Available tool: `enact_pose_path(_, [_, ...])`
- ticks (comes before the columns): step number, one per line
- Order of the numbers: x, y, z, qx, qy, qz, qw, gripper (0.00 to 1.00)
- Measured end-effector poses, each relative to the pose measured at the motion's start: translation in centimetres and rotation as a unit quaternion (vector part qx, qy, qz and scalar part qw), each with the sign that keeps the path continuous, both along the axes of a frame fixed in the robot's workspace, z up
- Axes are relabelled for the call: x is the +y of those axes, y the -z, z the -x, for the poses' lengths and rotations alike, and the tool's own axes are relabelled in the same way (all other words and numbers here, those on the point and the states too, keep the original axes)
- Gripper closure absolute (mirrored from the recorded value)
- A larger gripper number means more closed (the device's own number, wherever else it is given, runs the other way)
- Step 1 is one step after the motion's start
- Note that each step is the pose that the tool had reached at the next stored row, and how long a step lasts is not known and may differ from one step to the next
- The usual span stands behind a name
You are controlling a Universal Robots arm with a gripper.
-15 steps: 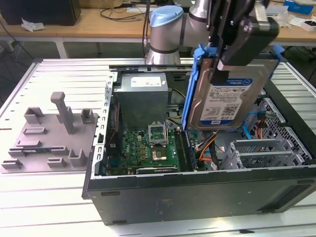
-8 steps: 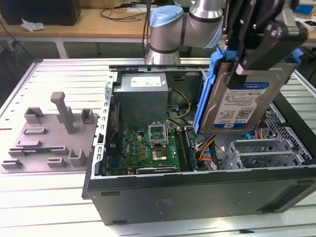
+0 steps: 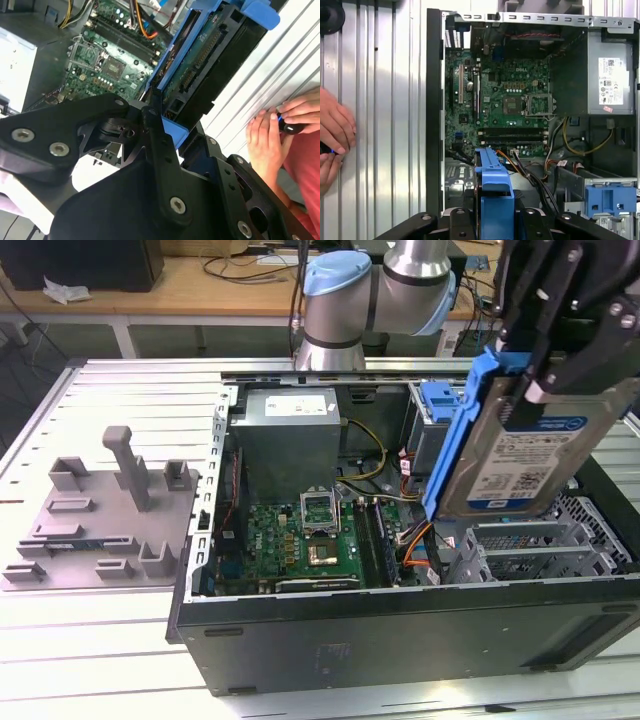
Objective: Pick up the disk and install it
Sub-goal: 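Insert the disk into the insertion slot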
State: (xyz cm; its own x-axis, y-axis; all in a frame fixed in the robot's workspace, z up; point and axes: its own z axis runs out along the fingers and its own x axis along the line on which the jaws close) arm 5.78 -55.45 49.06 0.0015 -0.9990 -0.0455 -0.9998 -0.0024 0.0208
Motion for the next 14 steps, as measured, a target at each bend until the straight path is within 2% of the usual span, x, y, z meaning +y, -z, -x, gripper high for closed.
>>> enact_pose_path(2, [-0.17, 0.02, -0.56, -0.0006, 0.0, -0.0003, 1.0, 0.63])
enact_pose_path(5, [-0.23, 0.04, -0.61, -0.0008, 0.0, -0.0009, 1.0, 0.63])
enact_pose_path(9, [-0.25, 0.06, -0.64, -0.0015, 0.0, -0.0086, 1.0, 0.63])
enact_pose_path(14, [-0.35, 0.14, -1.02, -0.0016, 0.0, -0.0116, 0.9999, 0.63])
